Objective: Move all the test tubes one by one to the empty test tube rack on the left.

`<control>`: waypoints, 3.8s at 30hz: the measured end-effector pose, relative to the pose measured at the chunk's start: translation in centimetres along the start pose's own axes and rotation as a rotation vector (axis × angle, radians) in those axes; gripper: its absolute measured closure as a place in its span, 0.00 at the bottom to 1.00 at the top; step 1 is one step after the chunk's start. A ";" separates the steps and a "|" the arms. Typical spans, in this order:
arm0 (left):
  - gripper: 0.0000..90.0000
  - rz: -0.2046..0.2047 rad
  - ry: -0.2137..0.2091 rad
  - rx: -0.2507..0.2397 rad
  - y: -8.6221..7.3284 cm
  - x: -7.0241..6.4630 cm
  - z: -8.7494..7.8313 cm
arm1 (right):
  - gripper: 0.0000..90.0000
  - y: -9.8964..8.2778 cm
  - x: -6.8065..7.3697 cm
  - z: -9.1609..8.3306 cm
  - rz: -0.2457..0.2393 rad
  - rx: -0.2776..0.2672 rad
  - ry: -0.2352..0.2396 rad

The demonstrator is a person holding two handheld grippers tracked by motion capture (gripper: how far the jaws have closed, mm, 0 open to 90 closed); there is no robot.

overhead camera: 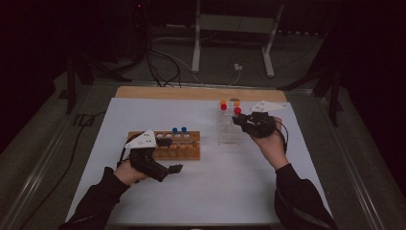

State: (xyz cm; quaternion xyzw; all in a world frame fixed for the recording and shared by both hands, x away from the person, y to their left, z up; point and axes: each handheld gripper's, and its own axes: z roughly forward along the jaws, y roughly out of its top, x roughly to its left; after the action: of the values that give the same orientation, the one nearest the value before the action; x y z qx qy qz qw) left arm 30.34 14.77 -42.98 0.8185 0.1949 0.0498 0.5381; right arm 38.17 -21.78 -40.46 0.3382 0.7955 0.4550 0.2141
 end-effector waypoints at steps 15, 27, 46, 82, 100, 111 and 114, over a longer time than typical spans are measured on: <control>0.01 0.012 -0.019 0.045 1.3 -0.4 1.8 | 0.84 -2.1 3.4 -1.7 -0.036 0.016 0.101; 0.01 0.010 -0.051 0.033 2.2 -0.8 3.2 | 0.84 -4.2 6.7 -1.2 -0.076 0.065 0.191; 0.23 0.016 -0.054 0.011 3.8 -1.6 7.2 | 0.84 -4.6 9.2 -0.9 -0.112 0.067 0.262; 0.79 0.076 -0.019 0.013 5.2 -1.4 7.5 | 0.64 -4.2 8.7 -2.0 -0.093 0.011 0.243; 0.79 0.078 0.104 -0.021 6.5 0.3 1.9 | 0.04 -4.0 8.4 -2.2 -0.014 -0.038 0.141; 0.79 0.037 0.188 -0.027 5.6 2.2 -0.9 | 0.00 -4.0 8.1 -2.5 -0.017 -0.059 0.183; 0.79 0.041 0.207 -0.027 5.3 2.7 -1.5 | 0.00 -4.0 8.1 -2.5 -0.014 -0.061 0.187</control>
State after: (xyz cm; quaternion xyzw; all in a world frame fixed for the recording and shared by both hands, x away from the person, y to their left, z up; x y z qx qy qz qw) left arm 33.77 15.23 -37.88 0.8054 0.2321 0.1475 0.5251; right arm 29.65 -18.76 -42.95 0.2819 0.8000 0.5072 0.1524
